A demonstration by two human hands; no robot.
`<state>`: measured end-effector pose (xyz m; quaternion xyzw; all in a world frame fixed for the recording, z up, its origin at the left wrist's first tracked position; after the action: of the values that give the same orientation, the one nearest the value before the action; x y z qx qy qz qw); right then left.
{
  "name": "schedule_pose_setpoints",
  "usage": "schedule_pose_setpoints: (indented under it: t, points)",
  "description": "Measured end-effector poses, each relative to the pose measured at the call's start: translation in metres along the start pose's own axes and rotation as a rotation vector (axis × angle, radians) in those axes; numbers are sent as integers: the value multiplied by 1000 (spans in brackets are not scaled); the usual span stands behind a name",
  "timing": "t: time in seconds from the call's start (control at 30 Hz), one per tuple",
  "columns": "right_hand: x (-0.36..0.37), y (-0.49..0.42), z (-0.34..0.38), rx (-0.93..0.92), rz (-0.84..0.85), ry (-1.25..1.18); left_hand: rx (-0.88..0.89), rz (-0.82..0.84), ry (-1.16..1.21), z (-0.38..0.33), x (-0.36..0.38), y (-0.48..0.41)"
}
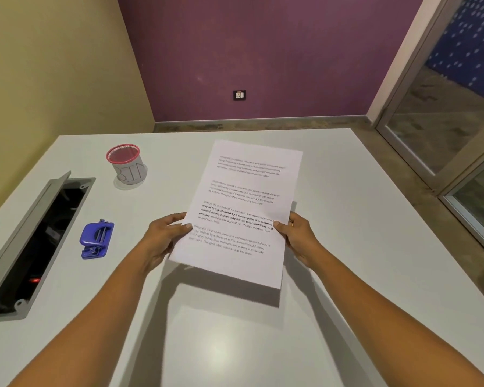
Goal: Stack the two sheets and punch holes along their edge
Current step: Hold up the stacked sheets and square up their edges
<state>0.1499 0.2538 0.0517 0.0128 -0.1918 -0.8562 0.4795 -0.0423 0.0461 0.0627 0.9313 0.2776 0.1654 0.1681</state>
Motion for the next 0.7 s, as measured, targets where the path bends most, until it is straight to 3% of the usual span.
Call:
schedule_pose_setpoints:
  t: [0.17, 0.33, 0.5, 0.7]
  points:
    - [8, -1, 4, 33, 116, 74, -5, 13, -81, -4, 9, -5]
    - [17, -8, 1, 1, 25, 114, 31, -41, -73, 3, 20, -9]
    - [31, -15, 1, -30, -34, 301, 25, -135, -59, 9, 14, -11]
    - [42, -24, 6, -58, -55, 407, -1, -232, 88, 11, -13, -9]
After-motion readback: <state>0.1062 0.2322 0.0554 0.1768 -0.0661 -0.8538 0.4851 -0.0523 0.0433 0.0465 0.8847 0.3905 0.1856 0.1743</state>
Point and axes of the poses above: each hand's wrist, its own y-axis away from the middle knuckle, its own x-axis out of the palm, z = x × y, the point moved 1 cm from there along -y, towards the middle knuckle, and after that the axes turned 15 degrees about z, right-handed, at the moved point
